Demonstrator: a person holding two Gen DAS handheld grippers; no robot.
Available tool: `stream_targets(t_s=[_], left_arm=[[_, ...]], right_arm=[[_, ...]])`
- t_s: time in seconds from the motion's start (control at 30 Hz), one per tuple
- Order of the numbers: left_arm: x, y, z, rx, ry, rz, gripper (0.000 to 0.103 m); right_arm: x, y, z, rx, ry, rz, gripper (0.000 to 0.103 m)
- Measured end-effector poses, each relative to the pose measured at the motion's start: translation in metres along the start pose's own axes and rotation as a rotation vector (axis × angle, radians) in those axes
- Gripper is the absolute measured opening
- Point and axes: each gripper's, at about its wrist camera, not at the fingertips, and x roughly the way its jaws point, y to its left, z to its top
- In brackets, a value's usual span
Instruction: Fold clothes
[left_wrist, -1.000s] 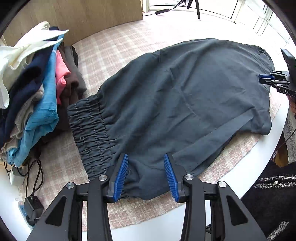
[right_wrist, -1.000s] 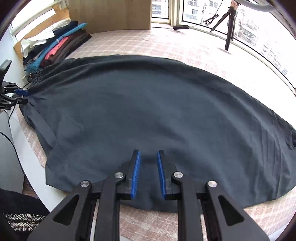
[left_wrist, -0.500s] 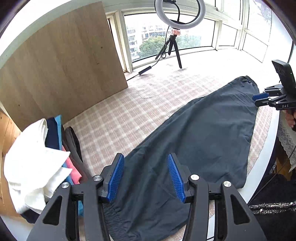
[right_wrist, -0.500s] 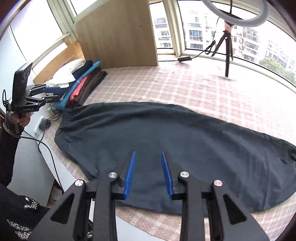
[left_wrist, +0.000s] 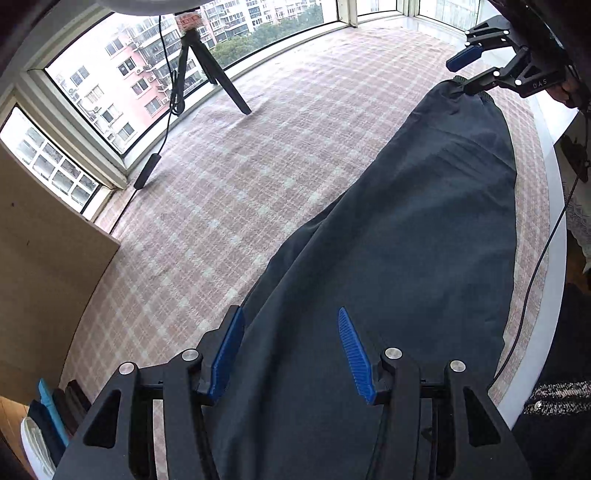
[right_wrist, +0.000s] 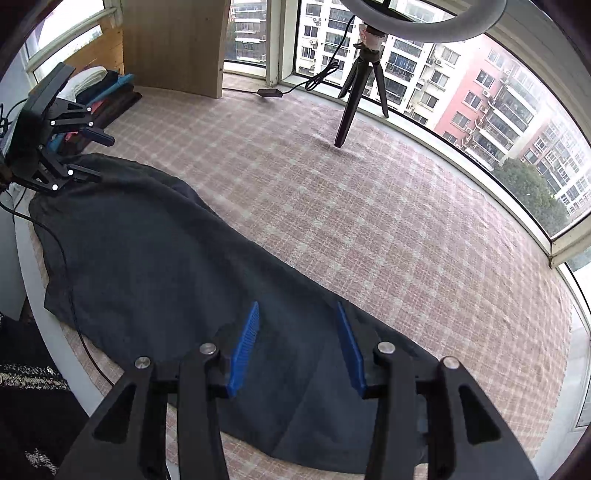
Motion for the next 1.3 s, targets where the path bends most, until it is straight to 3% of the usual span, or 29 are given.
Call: stream_targets(t_s=[0.13, 0.23, 0.37, 0.47, 0.53, 0.57, 0.63, 0.73, 0.83, 0.9, 1.07, 1.17, 1.23, 1.3], left_arm=[[0.037, -0.003, 0.018, -0.022, 0.052, -0.042, 0.051], [0.055, 0.003, 0.022, -0.050, 0.075, -0.088, 0.051], [0.073, 0.009, 0.025, -0.063, 0.121, -0.104, 0.051], [0.081, 0.012, 0.028, -0.073, 0.129, -0.136, 0.051], [0.084, 0.011, 0.028, -0.067, 0.133, -0.144, 0.050], [0.085, 0.011, 0.028, -0.064, 0.136, -0.151, 0.045], [0.084, 0.008, 0.025, -0.052, 0.133, -0.169, 0.031], [0.079, 0.004, 0.019, -0.036, 0.131, -0.173, 0.025], [0.072, -0.003, 0.010, -0.022, 0.134, -0.196, 0.023], [0.069, -0.008, 0.003, -0.011, 0.141, -0.214, 0.023], [0.072, -0.015, -0.011, -0.012, 0.171, -0.206, 0.026], [0.074, -0.017, -0.015, -0.023, 0.175, -0.207, 0.026], [0.073, -0.020, -0.018, -0.021, 0.175, -0.204, 0.027], [0.072, -0.023, -0.020, -0.021, 0.175, -0.201, 0.028]], right_arm=[[0.061, -0.019, 0.012, -0.093, 0.073, 0.047, 0.043], [0.092, -0.030, 0.019, -0.129, 0.088, 0.137, 0.043], [0.110, -0.016, 0.019, -0.247, 0.098, 0.223, 0.043], [0.111, -0.003, 0.015, -0.325, 0.079, 0.226, 0.042], [0.109, 0.002, 0.012, -0.350, 0.061, 0.217, 0.020], [0.106, 0.003, 0.011, -0.346, 0.053, 0.221, 0.007], [0.099, 0.004, 0.008, -0.342, 0.031, 0.217, 0.007], [0.085, 0.007, 0.001, -0.357, -0.010, 0.170, 0.006], [0.070, 0.005, -0.004, -0.347, -0.030, 0.180, 0.006], [0.064, 0.004, -0.009, -0.344, -0.009, 0.241, 0.006], [0.072, 0.018, -0.028, -0.347, 0.159, 0.367, 0.010], [0.057, -0.001, -0.017, -0.257, 0.108, 0.434, 0.021], [0.051, -0.020, -0.006, -0.202, 0.058, 0.401, 0.030], [0.051, -0.035, 0.006, -0.186, 0.034, 0.320, 0.031]])
